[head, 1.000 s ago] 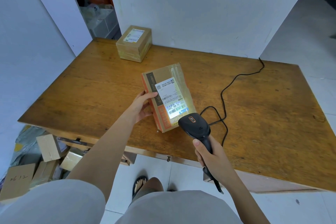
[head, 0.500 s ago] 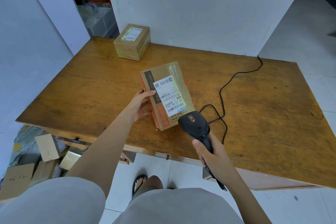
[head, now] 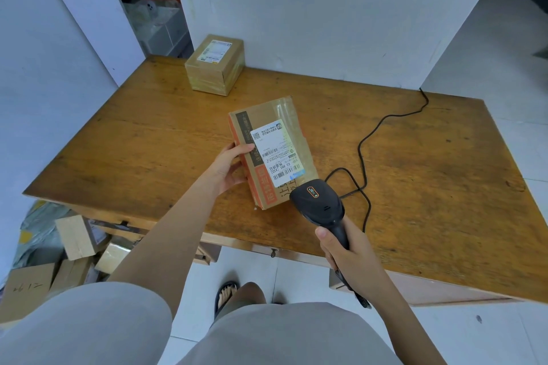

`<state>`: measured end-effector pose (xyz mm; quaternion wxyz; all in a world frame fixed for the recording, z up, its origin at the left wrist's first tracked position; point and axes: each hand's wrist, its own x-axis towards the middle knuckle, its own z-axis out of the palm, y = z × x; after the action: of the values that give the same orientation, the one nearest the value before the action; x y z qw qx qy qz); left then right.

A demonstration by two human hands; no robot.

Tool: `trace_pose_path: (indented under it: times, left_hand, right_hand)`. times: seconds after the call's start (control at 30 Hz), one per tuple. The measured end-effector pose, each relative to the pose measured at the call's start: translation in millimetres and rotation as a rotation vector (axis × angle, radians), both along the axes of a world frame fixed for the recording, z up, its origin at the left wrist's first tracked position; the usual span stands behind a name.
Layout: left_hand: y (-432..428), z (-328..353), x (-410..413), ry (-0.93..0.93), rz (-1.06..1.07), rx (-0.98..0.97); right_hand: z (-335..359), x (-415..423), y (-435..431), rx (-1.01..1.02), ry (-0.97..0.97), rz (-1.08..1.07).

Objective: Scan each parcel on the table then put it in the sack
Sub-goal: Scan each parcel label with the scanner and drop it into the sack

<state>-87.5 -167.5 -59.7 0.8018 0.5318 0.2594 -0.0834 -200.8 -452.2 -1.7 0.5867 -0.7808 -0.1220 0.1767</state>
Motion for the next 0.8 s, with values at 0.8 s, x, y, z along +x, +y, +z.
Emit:
trace_pose_path:
  times: [0.8]
  left_hand:
    - [12, -5, -23, 0.077, 0.092, 0.043]
  right_hand:
    - [-117, 116, 4, -0.910, -0.172, -0.450]
